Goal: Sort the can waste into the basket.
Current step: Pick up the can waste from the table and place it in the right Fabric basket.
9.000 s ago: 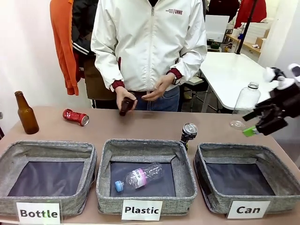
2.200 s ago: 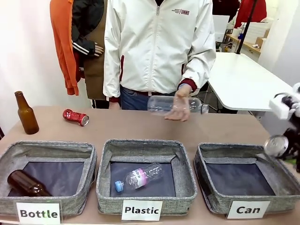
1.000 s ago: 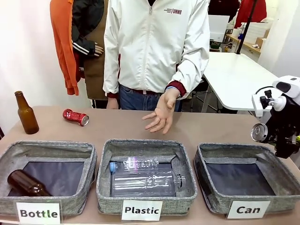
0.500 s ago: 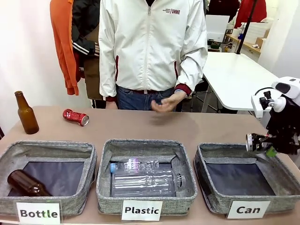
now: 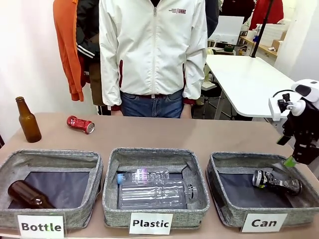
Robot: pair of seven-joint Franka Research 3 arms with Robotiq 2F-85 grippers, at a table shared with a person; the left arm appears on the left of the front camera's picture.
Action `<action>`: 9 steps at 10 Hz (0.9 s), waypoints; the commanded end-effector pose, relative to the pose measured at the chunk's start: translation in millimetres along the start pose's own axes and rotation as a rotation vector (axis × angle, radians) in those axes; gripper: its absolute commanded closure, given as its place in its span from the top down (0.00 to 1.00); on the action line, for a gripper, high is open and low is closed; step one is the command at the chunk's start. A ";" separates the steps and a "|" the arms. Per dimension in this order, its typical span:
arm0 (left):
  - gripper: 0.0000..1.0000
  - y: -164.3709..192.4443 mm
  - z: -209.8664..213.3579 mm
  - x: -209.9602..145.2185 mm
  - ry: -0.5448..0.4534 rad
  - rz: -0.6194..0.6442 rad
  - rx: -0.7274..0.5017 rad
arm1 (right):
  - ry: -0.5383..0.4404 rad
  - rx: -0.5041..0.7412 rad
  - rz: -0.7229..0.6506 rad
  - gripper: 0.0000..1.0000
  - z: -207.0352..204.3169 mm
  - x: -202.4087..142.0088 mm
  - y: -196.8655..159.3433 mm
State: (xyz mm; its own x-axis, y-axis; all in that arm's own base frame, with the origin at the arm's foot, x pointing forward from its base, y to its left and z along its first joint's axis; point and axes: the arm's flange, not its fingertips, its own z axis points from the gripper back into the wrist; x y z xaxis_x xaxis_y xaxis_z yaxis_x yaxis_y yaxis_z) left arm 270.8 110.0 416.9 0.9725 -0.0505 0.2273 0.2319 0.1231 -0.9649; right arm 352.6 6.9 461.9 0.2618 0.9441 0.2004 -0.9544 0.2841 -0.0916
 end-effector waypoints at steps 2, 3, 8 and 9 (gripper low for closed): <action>1.00 -3.2 0.9 -2.2 0.004 0.014 -0.007 | -0.414 0.308 -0.240 1.00 -3.3 -1.5 -10.0; 1.00 -3.2 0.9 -2.2 0.004 0.014 -0.007 | -0.565 0.446 -0.427 1.00 -4.0 -9.0 -12.9; 1.00 -3.2 0.9 -2.2 0.004 0.014 -0.007 | -0.930 0.630 -1.025 1.00 -45.5 -65.6 9.6; 1.00 -3.2 0.9 -2.2 0.004 0.014 -0.007 | -0.946 0.629 -1.137 1.00 -52.0 -68.1 13.7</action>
State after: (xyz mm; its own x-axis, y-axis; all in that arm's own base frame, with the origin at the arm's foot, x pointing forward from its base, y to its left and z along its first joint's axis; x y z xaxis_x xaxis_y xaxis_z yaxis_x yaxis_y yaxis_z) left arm 270.7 109.9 417.0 0.9725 -0.0506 0.2276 0.2322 0.1231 -0.9649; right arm 338.8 -71.0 402.7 0.8790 0.0206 0.4764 -0.4432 0.4037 0.8004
